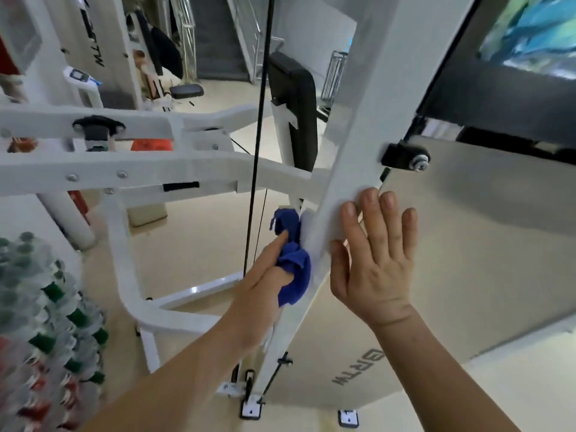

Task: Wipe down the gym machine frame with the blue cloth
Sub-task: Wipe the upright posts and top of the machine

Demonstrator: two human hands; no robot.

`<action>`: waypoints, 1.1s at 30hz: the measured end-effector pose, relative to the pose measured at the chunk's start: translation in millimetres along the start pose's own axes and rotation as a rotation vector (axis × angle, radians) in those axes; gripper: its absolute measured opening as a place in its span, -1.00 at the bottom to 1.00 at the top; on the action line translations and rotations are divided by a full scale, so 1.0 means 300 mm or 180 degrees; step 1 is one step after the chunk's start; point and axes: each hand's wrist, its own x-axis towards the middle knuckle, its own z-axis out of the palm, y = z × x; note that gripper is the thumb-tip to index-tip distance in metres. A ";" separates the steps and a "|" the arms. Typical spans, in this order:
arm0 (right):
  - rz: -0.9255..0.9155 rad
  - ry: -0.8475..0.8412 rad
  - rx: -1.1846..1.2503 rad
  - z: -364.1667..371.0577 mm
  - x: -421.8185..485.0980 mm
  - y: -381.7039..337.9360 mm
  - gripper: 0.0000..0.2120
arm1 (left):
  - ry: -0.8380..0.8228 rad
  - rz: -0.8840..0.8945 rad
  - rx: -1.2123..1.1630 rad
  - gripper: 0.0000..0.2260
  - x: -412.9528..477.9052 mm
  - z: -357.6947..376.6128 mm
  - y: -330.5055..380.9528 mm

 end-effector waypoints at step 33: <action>0.1878 0.0004 -0.0427 -0.075 0.113 -0.186 -0.44 | -0.0891 0.1970 0.0554 -0.77 0.202 0.003 0.309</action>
